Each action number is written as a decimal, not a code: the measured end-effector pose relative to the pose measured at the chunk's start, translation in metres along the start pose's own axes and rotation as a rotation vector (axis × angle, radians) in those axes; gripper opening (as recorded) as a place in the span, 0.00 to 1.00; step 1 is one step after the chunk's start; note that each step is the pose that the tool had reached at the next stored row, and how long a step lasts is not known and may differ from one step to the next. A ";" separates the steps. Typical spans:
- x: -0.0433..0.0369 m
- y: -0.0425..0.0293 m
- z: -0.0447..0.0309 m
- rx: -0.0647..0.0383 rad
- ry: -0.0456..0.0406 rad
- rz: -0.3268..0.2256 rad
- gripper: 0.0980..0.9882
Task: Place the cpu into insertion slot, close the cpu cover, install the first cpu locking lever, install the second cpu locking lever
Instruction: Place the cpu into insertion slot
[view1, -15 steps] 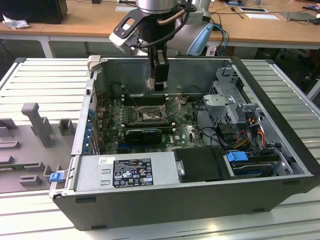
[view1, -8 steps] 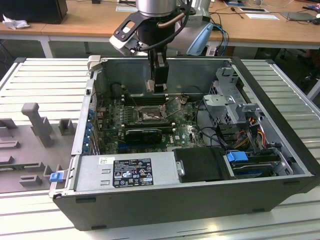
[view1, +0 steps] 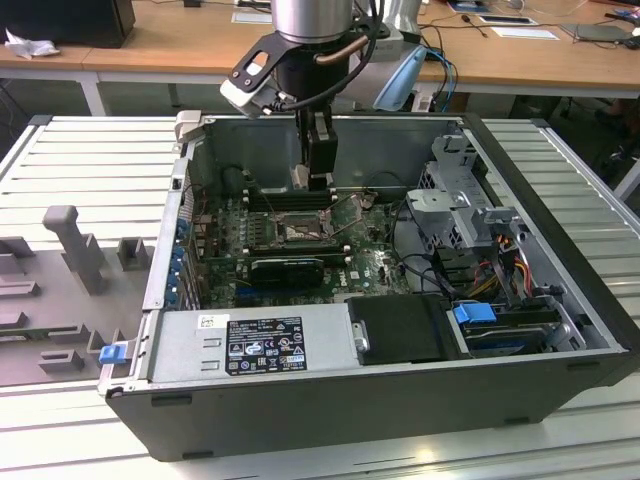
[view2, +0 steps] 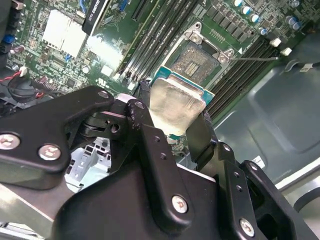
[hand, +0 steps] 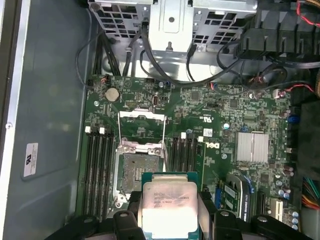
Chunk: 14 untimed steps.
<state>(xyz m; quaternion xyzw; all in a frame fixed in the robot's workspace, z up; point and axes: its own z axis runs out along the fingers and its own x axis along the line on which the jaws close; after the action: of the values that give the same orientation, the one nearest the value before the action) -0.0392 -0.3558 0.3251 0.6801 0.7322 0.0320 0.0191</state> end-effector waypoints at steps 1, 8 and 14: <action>0.0000 -0.0002 0.0037 0.000 0.0003 -0.001 0.48; -0.0002 -0.0009 0.0117 -0.002 0.0061 0.070 0.48; 0.0014 -0.0018 0.0266 -0.002 0.0037 0.083 0.48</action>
<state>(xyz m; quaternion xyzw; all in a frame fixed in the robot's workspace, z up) -0.0393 -0.3539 0.2985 0.7098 0.7033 0.0348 0.0170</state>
